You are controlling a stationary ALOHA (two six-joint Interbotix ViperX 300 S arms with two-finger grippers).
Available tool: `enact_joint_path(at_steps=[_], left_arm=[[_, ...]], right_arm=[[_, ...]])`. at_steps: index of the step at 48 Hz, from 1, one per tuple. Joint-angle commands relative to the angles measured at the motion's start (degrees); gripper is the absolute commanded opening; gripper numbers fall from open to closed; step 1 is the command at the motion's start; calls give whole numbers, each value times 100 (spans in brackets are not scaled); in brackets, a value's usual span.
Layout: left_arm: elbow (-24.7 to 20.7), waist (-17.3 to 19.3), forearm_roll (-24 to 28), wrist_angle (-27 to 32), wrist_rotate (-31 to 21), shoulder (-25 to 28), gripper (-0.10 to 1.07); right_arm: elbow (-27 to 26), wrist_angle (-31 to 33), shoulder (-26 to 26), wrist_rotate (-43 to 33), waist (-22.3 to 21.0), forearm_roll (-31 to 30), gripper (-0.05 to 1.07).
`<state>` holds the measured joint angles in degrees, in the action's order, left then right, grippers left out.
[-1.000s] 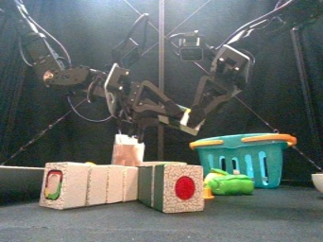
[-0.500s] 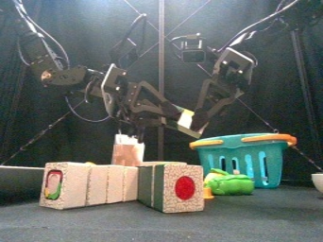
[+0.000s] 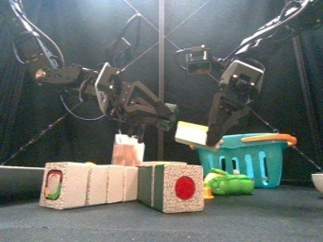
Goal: Unwrap sushi
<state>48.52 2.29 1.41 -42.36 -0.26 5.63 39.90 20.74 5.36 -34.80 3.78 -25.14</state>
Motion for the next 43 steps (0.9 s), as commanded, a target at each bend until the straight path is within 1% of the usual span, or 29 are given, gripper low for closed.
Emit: enact_joint_path(at_steps=[1, 15, 43], left_arm=[[0, 9, -18, -62, 18, -176, 74], [141, 18, -97, -62, 18, -246, 74], [149, 9, -105, -62, 18, -246, 74]], right_arm=[[-79, -18, 132, -9, 9, -9, 70], [-18, -18, 176, -18, 9, 18, 70], [-44, -35, 176, 0, 9, 18, 70]])
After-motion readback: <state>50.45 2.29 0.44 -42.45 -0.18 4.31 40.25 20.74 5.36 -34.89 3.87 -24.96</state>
